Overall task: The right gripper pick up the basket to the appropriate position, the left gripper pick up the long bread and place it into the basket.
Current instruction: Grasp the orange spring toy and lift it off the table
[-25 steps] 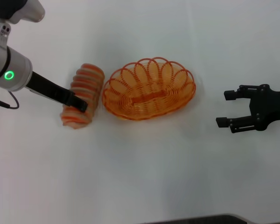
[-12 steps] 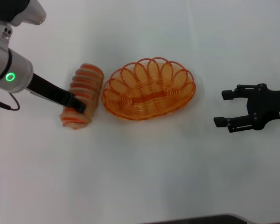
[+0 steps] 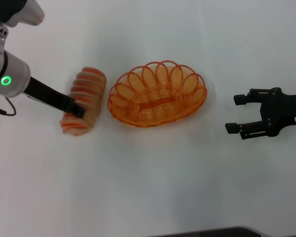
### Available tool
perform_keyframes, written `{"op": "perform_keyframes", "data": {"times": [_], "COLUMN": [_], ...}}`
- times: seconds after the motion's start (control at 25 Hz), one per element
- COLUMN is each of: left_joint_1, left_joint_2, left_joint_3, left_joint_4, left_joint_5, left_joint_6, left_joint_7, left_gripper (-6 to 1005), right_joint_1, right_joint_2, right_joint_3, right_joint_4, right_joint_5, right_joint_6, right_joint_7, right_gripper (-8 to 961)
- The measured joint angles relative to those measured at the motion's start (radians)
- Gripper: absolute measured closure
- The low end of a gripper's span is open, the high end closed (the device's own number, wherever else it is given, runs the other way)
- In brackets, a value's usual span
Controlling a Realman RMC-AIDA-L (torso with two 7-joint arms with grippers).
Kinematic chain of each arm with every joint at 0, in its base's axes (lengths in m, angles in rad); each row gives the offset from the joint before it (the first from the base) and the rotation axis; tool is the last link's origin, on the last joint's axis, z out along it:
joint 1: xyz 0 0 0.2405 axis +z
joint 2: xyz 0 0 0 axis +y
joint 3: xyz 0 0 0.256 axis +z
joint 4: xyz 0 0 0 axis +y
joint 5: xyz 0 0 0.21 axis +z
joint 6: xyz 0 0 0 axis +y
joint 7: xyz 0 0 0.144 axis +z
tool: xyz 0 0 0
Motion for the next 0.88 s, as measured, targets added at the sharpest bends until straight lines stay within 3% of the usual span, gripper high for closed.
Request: {"op": "perform_keyframes", "data": {"times": [0.56,0.88], "left_joint_1": [-0.006,-0.008], "left_joint_2": [0.003,0.034], "left_joint_3": [-0.003,-0.003], "left_joint_4": [0.033,0.058], "left_joint_5": [0.000,0.003], "left_joint_6": [0.020,0.026], "left_joint_7": [0.004,0.012], "left_gripper": [654,716], "right_joint_1": [0.001,0.010], "right_joint_2": [-0.001,-0.003], "right_joint_3": [0.000,0.000], "right_joint_4": [0.000,0.000], "right_joint_5": [0.006,0.003], "right_joint_6": [-0.005,-0.006], "right_joint_7": [0.005,0.005], "right_gripper": [37,37]}}
